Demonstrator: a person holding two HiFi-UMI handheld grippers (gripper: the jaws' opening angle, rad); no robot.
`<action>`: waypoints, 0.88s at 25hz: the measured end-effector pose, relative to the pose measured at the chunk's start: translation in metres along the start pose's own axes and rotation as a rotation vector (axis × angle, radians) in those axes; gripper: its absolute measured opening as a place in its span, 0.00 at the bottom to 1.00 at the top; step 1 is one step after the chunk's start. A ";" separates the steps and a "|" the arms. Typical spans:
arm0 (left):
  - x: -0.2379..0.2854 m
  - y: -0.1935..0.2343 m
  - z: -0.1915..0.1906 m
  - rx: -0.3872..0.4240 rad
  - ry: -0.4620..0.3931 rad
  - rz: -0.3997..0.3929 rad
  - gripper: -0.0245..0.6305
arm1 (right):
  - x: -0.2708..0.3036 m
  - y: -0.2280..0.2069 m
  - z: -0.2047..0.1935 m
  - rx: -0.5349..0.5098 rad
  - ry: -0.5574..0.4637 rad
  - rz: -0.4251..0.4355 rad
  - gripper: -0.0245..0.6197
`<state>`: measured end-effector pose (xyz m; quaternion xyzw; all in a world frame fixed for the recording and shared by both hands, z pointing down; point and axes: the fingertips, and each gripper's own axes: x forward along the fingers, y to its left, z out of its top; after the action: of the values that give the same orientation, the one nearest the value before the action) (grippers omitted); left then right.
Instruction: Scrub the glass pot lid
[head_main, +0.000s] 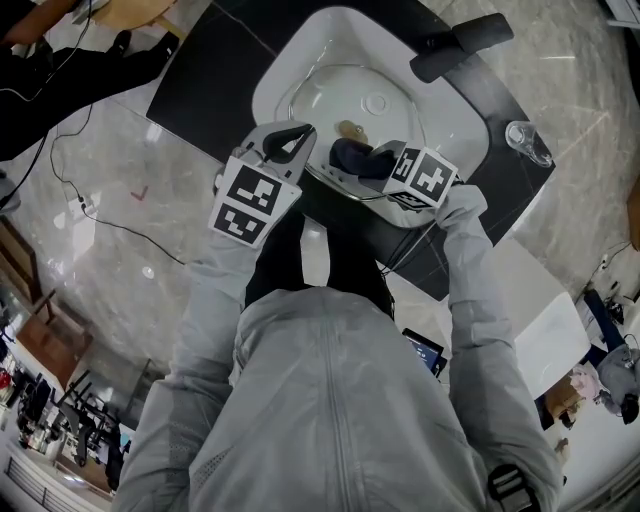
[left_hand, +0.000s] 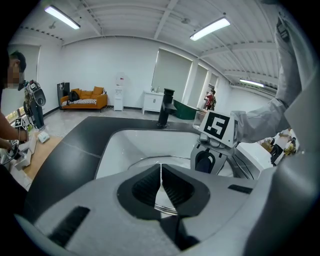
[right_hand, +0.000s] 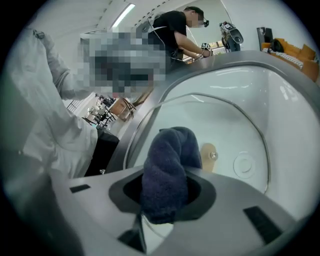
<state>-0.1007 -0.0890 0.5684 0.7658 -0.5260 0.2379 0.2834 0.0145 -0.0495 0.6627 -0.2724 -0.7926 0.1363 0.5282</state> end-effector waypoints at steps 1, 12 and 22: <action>0.000 0.000 -0.001 0.000 0.001 0.000 0.08 | -0.002 -0.003 -0.007 0.009 0.016 0.000 0.22; 0.005 0.004 -0.007 -0.009 0.010 -0.004 0.08 | -0.006 -0.098 -0.042 0.382 -0.076 -0.214 0.23; 0.003 0.008 -0.009 -0.007 0.013 -0.002 0.08 | 0.001 -0.143 -0.015 0.334 0.073 -0.405 0.23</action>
<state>-0.1075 -0.0872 0.5787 0.7636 -0.5244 0.2408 0.2897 -0.0131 -0.1666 0.7421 -0.0221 -0.7778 0.1470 0.6107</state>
